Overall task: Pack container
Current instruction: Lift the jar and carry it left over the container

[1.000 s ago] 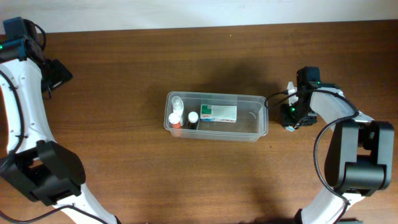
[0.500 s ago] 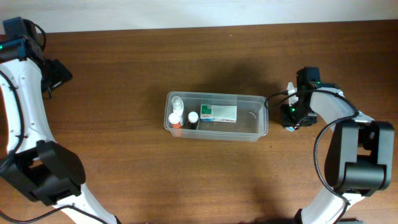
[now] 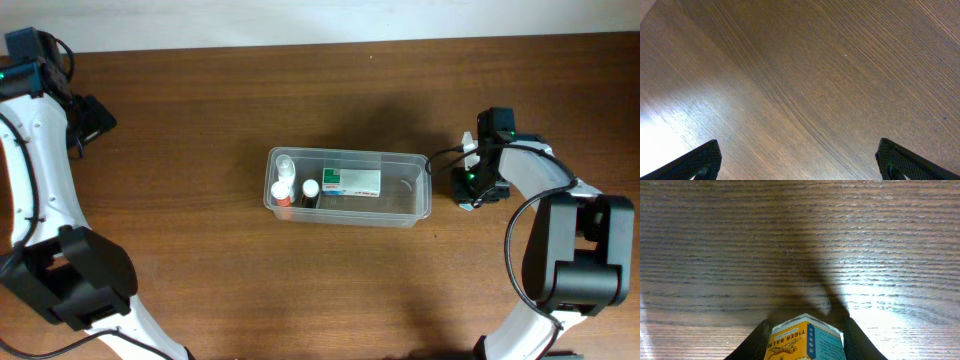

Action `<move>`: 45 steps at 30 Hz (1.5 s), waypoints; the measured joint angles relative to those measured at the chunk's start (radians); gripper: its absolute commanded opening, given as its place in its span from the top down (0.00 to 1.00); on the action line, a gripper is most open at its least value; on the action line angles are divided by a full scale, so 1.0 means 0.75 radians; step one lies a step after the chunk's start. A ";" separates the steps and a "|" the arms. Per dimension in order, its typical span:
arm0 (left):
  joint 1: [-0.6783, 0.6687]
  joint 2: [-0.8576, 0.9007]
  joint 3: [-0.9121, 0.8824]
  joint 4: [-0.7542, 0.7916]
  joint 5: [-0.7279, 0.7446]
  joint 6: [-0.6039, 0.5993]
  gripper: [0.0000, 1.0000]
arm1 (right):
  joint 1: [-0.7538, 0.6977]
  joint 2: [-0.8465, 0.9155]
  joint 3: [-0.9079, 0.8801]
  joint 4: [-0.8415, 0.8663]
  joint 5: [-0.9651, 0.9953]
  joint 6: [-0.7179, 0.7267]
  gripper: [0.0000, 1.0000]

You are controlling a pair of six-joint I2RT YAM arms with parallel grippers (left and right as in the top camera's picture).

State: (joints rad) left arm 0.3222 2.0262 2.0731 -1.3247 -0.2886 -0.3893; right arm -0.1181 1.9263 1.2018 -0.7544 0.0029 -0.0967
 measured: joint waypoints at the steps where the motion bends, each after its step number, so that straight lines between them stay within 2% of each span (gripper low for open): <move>1: 0.000 0.000 0.000 0.000 0.000 0.000 0.01 | 0.000 -0.001 0.000 -0.001 0.001 0.005 0.73; 9: 0.000 0.000 0.000 0.000 0.000 0.000 0.01 | 0.000 -0.048 0.023 -0.121 -0.016 0.044 0.73; 18: 0.000 0.000 0.000 0.000 0.000 0.000 0.01 | 0.000 -0.443 0.091 -0.214 -0.136 0.089 0.75; 22: 0.000 0.000 0.000 0.000 0.000 0.000 0.01 | 0.015 -0.537 0.095 -0.236 -0.201 0.098 0.75; 35: 0.000 0.000 0.000 0.001 0.000 0.000 0.01 | 0.463 -0.533 0.095 -0.218 -0.154 0.191 0.75; 45: 0.000 0.000 0.000 0.000 0.000 0.000 0.01 | 0.610 -0.364 0.094 -0.112 -0.114 0.271 0.75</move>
State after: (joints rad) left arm 0.3222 2.0262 2.0731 -1.3247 -0.2886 -0.3893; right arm 0.3393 1.6531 1.2724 -0.8387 -0.0830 0.1066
